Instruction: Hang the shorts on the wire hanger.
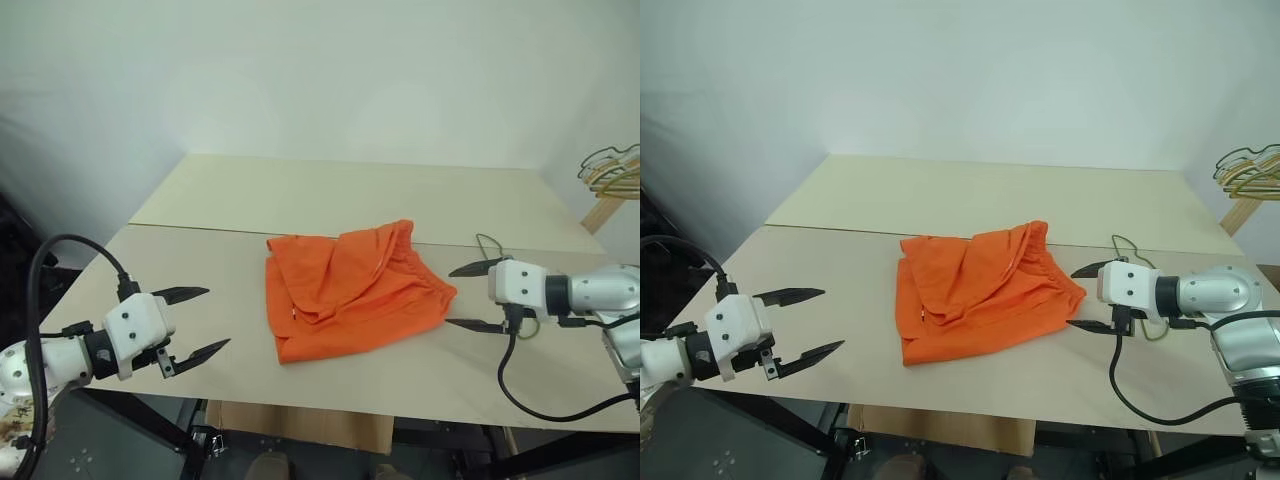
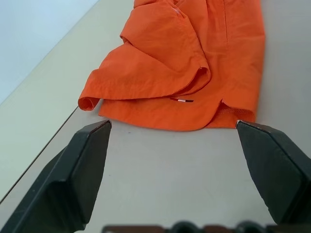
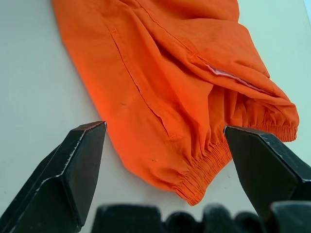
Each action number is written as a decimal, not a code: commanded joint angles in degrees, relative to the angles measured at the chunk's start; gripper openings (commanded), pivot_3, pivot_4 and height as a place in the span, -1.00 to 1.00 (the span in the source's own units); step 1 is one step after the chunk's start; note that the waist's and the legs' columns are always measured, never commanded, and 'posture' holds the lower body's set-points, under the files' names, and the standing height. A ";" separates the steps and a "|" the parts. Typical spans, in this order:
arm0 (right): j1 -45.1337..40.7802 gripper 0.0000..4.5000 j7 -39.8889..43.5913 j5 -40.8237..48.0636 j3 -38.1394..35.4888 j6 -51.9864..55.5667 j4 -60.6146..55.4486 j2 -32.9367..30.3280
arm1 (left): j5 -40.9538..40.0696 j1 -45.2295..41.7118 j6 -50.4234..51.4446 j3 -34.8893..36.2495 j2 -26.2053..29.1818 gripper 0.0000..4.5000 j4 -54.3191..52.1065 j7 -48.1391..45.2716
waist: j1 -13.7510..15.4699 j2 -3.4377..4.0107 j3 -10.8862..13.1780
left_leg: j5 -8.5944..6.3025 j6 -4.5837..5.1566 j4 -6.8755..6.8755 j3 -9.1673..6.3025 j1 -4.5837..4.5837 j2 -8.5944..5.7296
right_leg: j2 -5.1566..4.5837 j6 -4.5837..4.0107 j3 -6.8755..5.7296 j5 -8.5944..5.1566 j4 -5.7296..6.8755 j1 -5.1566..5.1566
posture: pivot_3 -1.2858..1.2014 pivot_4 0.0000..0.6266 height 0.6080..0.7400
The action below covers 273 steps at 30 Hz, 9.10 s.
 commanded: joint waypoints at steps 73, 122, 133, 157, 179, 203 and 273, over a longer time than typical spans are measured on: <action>-33.15 -0.99 -49.37 -50.99 30.22 -46.03 59.42 14.03 | 13.07 -2.41 0.15 -18.37 3.99 1.00 -5.56 -0.28 | -5.15 0.05 0.00 | 0.02 -0.01 -0.02 -0.01 0.29 -0.09 | -0.03 -0.13 0.21 0.00 0.19 0.12 | 0.16 -1.00 1.00; -20.35 -1.00 -23.67 -25.23 21.99 -35.22 31.57 5.71 | 24.38 -20.51 -6.66 -28.14 -2.56 -0.98 22.34 7.42 | -6.37 0.13 -0.05 | 0.06 -0.03 -0.04 -0.43 0.29 -0.15 | -0.06 -0.12 0.27 0.00 0.59 -0.01 | 0.12 -1.00 1.00; -6.33 -1.00 -4.48 4.91 13.03 -2.14 -7.78 -1.92 | 11.46 -18.59 -12.35 -19.52 10.12 -0.98 19.59 -7.46 | -5.96 0.13 -0.02 | 0.00 0.04 -0.03 -0.17 0.38 0.31 | -0.10 -0.19 0.23 -0.06 0.52 0.06 | 0.10 -1.00 1.00; -34.58 -1.00 -60.24 -25.44 5.02 -18.11 19.89 17.09 | 22.67 -59.43 -21.54 -14.08 -16.48 -0.98 35.04 42.69 | -5.19 0.12 -0.44 | 0.59 -1.09 -0.15 0.07 -1.78 0.55 | 0.77 -0.51 0.26 0.94 0.21 -2.12 | 0.10 -1.00 1.00; -0.30 -1.00 -7.49 -0.21 11.19 -12.69 -1.97 2.62 | 18.60 -8.24 -17.48 -17.55 4.71 -0.98 14.93 6.61 | -5.65 0.14 -0.44 | 0.64 -0.76 -0.09 0.23 -0.46 0.87 | 0.97 -0.71 0.27 1.04 0.00 -0.87 | 0.08 -1.00 1.00; -4.02 -1.00 1.69 -10.48 15.98 -22.48 6.35 -0.25 | 11.62 4.82 -1.40 -13.57 16.01 -0.98 -0.85 -8.87 | -6.07 0.15 -0.44 | 0.57 -0.65 -0.12 0.52 -0.22 0.94 | 0.95 -0.82 0.31 0.78 0.10 -0.83 | 0.09 -1.00 1.00; -37.63 -0.58 -29.30 -14.65 4.83 36.30 65.52 24.69 | -16.26 -16.74 10.10 -14.82 -1.56 1.00 -2.93 -8.40 | -8.60 0.06 -0.48 | 0.50 -0.55 -0.13 0.29 0.05 0.84 | 1.09 -0.87 0.43 0.65 0.58 -0.74 | 0.09 -1.00 1.00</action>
